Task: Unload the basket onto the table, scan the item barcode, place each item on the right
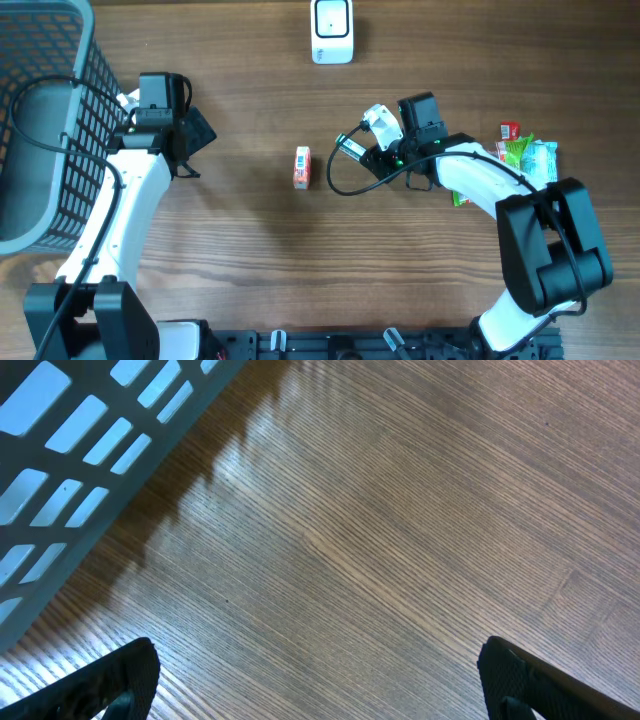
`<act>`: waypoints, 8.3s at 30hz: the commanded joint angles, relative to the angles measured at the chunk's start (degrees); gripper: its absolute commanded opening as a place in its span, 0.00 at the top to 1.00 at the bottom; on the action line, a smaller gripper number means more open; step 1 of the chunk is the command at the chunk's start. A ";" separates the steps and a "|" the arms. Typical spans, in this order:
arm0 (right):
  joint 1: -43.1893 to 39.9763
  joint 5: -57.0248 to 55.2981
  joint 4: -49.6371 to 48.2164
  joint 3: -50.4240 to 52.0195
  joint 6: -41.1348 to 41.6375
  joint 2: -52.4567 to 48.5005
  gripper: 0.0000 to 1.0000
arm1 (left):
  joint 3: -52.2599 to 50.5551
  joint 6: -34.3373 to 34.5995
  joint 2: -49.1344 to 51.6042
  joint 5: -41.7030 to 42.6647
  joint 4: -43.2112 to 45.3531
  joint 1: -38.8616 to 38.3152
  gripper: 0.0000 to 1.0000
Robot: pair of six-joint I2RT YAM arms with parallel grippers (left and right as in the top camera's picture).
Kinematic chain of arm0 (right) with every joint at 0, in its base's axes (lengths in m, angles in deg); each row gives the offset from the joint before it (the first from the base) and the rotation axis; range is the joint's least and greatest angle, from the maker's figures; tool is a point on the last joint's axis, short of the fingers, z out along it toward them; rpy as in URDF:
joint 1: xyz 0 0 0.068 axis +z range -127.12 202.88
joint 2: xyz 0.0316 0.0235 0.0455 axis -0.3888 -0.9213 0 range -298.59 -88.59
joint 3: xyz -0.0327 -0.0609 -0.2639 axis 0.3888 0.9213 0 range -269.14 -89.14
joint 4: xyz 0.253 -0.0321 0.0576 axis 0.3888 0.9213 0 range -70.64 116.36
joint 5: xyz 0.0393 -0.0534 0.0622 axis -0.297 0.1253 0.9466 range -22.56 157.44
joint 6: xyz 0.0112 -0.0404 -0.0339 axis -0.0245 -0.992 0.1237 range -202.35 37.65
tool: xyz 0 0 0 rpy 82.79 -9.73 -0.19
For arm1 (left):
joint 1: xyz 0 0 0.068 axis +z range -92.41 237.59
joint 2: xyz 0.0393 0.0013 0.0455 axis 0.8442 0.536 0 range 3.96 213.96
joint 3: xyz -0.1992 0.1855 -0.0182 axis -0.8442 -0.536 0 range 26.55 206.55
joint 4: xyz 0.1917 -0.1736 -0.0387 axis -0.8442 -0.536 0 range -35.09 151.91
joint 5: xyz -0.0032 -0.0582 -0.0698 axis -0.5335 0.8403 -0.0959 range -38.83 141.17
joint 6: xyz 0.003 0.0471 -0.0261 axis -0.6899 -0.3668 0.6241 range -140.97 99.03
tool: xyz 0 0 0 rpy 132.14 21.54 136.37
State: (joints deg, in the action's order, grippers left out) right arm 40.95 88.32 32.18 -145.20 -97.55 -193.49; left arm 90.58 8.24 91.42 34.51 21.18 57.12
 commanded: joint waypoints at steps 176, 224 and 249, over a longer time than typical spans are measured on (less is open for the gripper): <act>23.02 -60.94 -1.25 1.27 21.35 -7.19 0.72 | 0.04 -0.48 0.26 -0.76 0.15 0.22 0.00; 4.28 -12.63 7.98 1.22 12.46 4.28 0.24 | 0.04 -0.48 0.26 -0.76 0.15 0.22 0.00; 4.37 -14.40 10.84 1.36 14.32 5.31 0.58 | 0.04 -0.48 0.26 -0.76 0.15 0.22 0.00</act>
State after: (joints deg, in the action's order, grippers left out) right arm 45.12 73.83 42.58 -144.56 -83.54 -189.39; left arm 90.58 8.24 91.42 34.49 21.18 57.12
